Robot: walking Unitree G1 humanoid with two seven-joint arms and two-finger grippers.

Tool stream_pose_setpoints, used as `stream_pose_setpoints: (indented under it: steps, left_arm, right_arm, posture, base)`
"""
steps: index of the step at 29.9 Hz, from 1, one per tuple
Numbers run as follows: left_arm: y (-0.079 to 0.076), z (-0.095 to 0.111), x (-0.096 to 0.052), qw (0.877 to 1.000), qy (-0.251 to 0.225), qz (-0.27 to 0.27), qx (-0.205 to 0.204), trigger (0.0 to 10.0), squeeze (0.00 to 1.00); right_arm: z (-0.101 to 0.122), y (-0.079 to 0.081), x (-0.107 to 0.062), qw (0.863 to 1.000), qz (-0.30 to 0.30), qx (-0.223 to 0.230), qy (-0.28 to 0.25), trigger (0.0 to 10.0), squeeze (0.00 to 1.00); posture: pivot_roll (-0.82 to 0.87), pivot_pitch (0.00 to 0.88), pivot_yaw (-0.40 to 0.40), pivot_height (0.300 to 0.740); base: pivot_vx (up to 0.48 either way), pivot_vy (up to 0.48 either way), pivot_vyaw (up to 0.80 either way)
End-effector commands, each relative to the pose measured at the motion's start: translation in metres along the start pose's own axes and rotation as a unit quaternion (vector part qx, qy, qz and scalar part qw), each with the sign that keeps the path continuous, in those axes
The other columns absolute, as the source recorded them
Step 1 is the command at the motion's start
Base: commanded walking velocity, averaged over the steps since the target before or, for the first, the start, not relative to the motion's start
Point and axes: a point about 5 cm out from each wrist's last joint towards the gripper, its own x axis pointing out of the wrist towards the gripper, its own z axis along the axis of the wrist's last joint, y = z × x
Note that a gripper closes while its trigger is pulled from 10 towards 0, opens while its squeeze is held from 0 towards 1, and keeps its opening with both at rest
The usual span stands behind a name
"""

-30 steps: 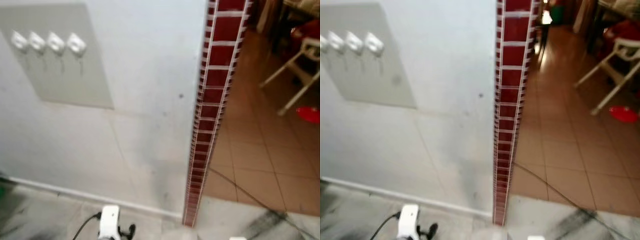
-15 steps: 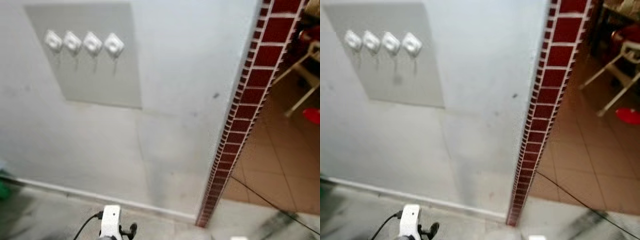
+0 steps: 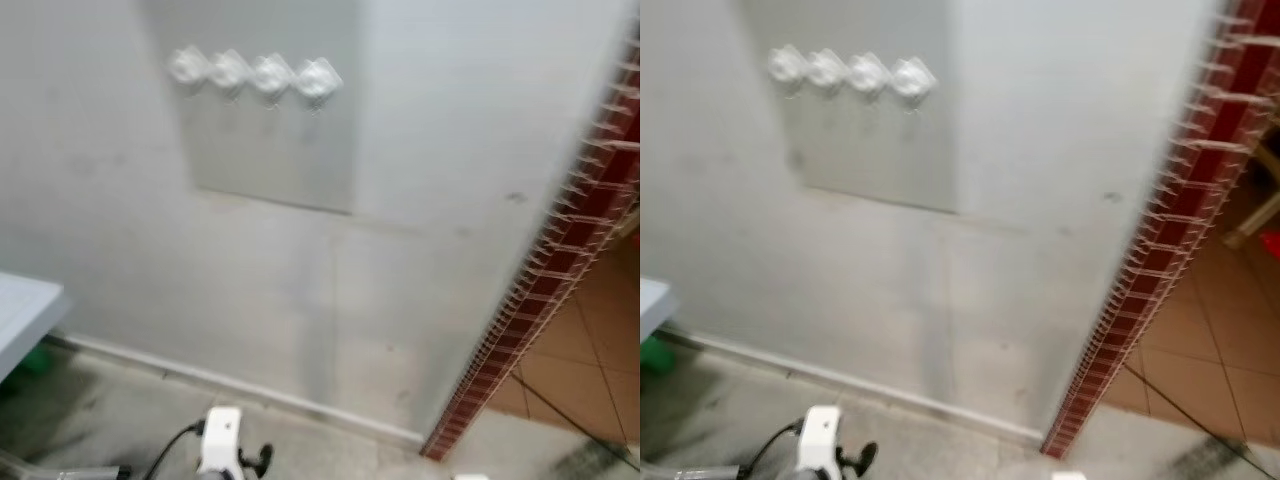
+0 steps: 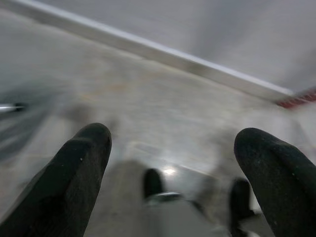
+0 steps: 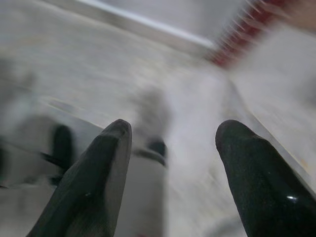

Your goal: Hang keys on a hook

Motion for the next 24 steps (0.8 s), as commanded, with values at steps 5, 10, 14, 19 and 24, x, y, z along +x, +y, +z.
stream_pose_setpoints:
  steps: [5,10,14,19,24]
  left_arm:
    - [-0.0096,0.0044,0.0026,1.000,-0.008,-0.010,-0.002,10.0,0.00]
    - [-0.0100,0.0044,0.0027,1.000,-0.009,-0.011,-0.005,10.0,0.00]
    - [-0.0103,0.0043,0.0027,1.000,-0.008,-0.011,-0.006,10.0,0.00]
    - [-0.0108,0.0036,0.0026,1.000,-0.008,-0.011,-0.006,10.0,0.00]
    - [-0.0110,0.0029,0.0024,1.000,-0.008,-0.011,-0.007,10.0,0.00]
  right_arm:
    - [-0.0034,-0.0070,-0.0017,1.000,-0.008,-0.003,0.008,10.0,0.00]
    - [-0.0023,-0.0060,-0.0012,1.000,-0.007,-0.004,0.007,10.0,0.00]
    - [-0.0019,-0.0059,-0.0011,1.000,-0.006,-0.004,0.006,10.0,0.00]
    - [-0.0020,-0.0062,-0.0011,1.000,-0.006,-0.005,0.007,10.0,0.00]
    - [-0.0023,-0.0064,-0.0013,1.000,-0.005,-0.006,0.007,10.0,0.00]
  posture:
    - [-0.09,0.000,0.041,0.740]
    - [-0.09,0.000,0.040,0.740]
    - [-0.09,0.000,0.040,0.740]
    - [-0.09,0.000,0.039,0.740]
    - [-0.08,0.000,0.037,0.740]
  base:
    - [0.000,0.000,0.80]
    - [0.000,0.000,0.80]
    - [0.000,0.000,0.80]
    - [0.000,0.000,0.80]
    - [0.000,0.000,0.80]
